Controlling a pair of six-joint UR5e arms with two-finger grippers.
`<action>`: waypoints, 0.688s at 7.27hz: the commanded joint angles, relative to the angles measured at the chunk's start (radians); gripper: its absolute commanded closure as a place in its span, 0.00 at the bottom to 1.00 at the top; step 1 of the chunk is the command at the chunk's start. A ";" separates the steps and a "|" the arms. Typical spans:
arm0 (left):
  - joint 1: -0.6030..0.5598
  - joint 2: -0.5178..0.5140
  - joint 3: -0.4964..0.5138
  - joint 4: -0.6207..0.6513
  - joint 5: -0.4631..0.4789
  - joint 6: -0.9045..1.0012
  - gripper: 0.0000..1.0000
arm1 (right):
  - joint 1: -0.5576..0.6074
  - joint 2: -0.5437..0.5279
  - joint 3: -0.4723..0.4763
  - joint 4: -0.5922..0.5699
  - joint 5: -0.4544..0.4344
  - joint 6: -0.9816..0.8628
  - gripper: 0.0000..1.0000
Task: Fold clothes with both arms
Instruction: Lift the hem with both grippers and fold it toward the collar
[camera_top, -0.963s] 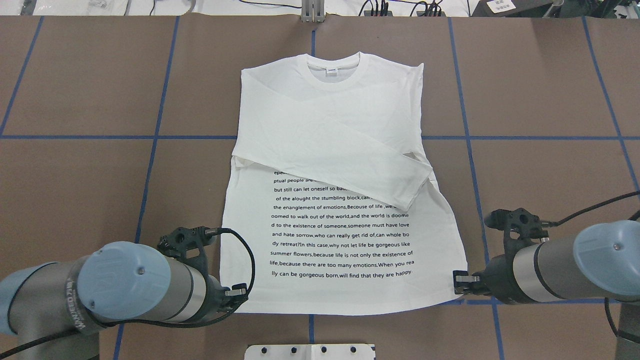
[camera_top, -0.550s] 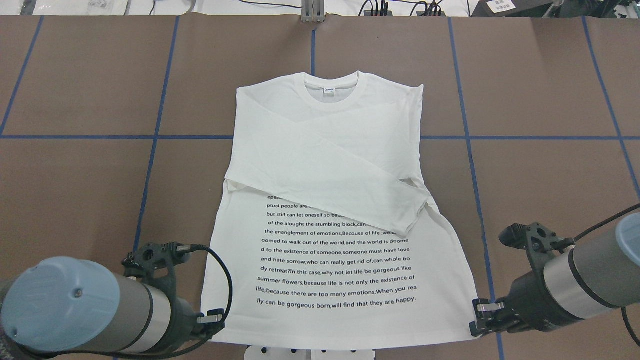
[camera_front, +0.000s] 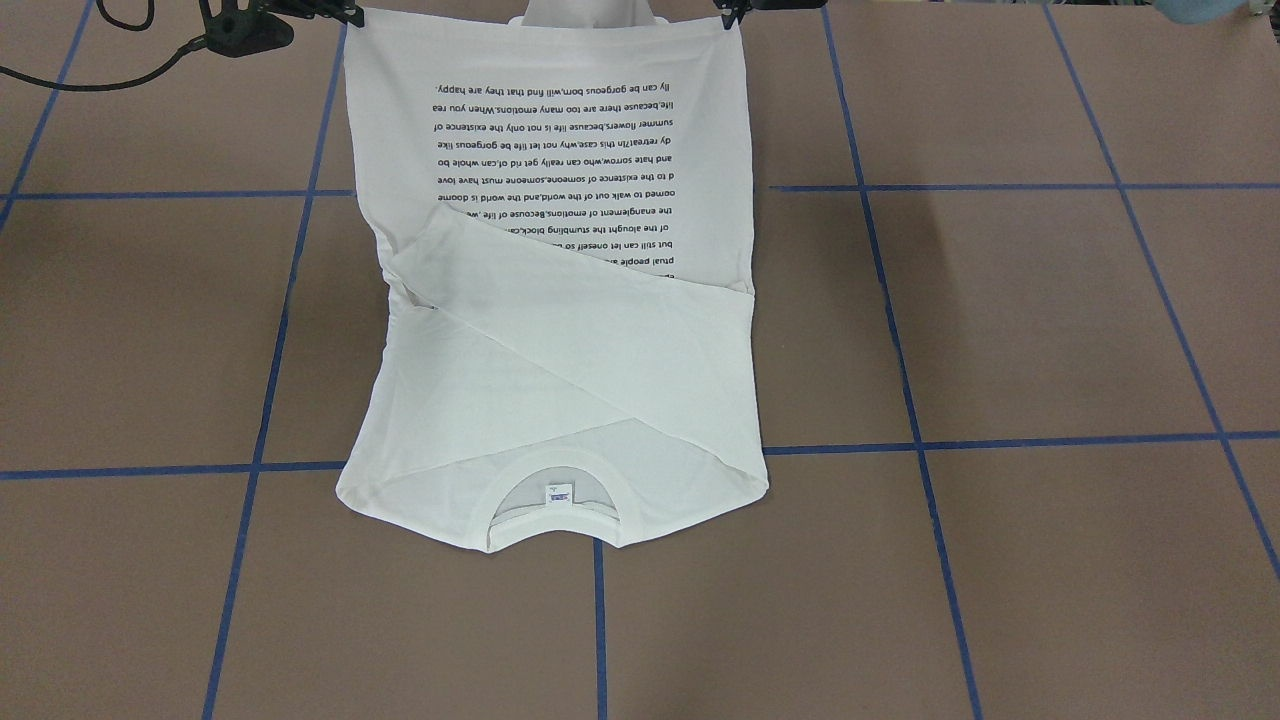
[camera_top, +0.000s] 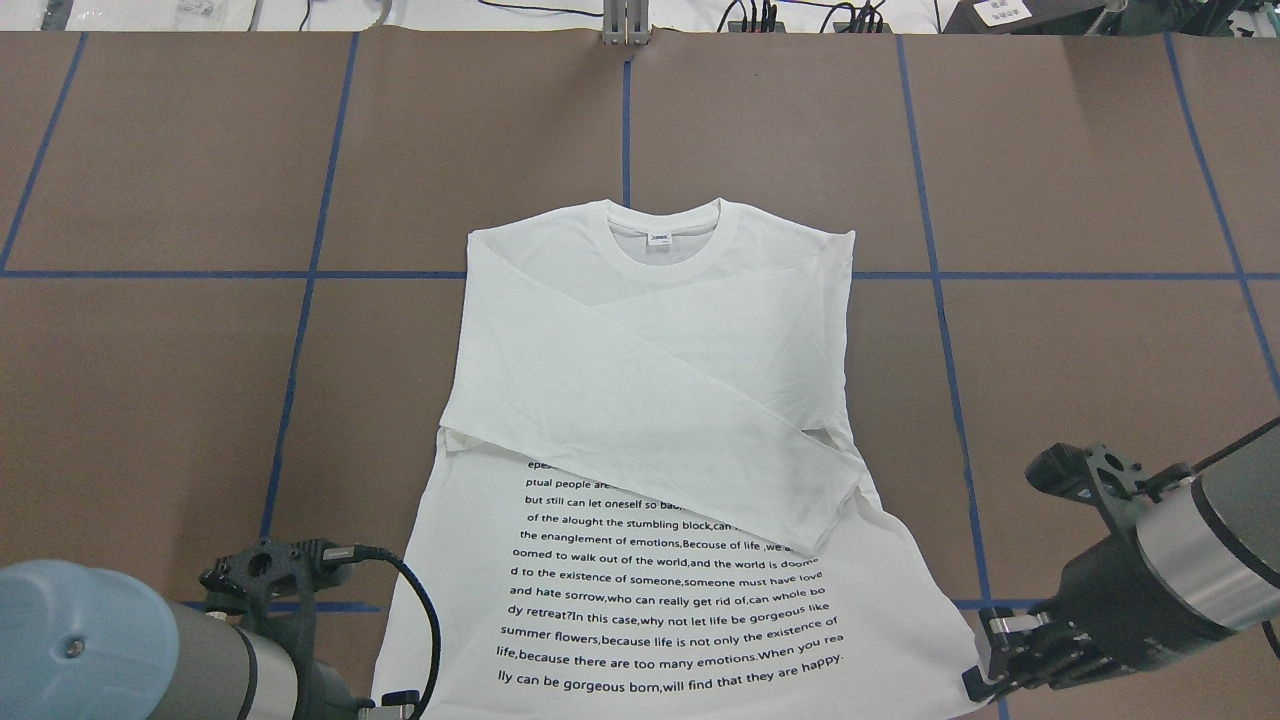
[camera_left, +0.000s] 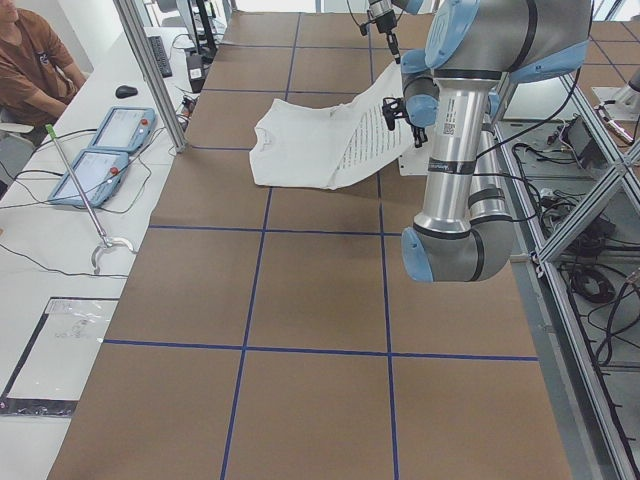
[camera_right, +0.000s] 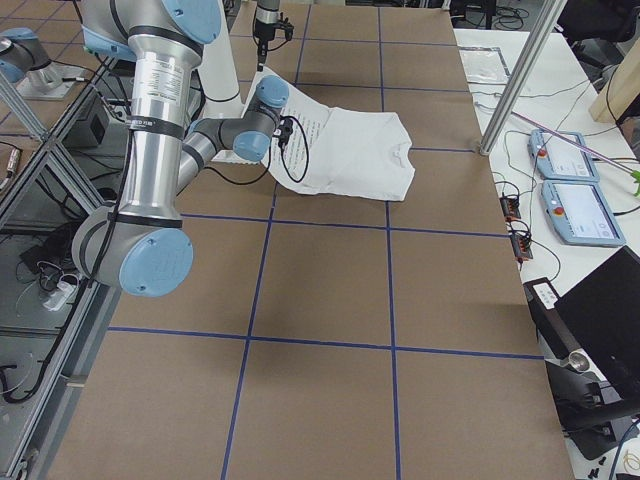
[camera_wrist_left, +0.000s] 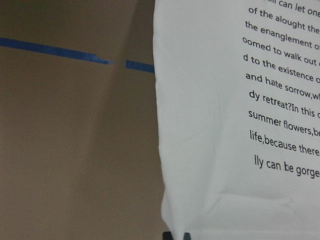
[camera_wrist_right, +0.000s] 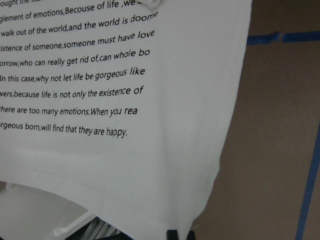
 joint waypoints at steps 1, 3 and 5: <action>-0.145 -0.052 0.042 0.002 0.000 0.083 1.00 | 0.166 0.101 -0.079 0.000 -0.009 -0.047 1.00; -0.401 -0.099 0.155 -0.001 -0.087 0.270 1.00 | 0.315 0.192 -0.200 -0.006 0.022 -0.184 1.00; -0.538 -0.196 0.314 -0.015 -0.120 0.335 1.00 | 0.412 0.316 -0.355 -0.012 0.025 -0.184 1.00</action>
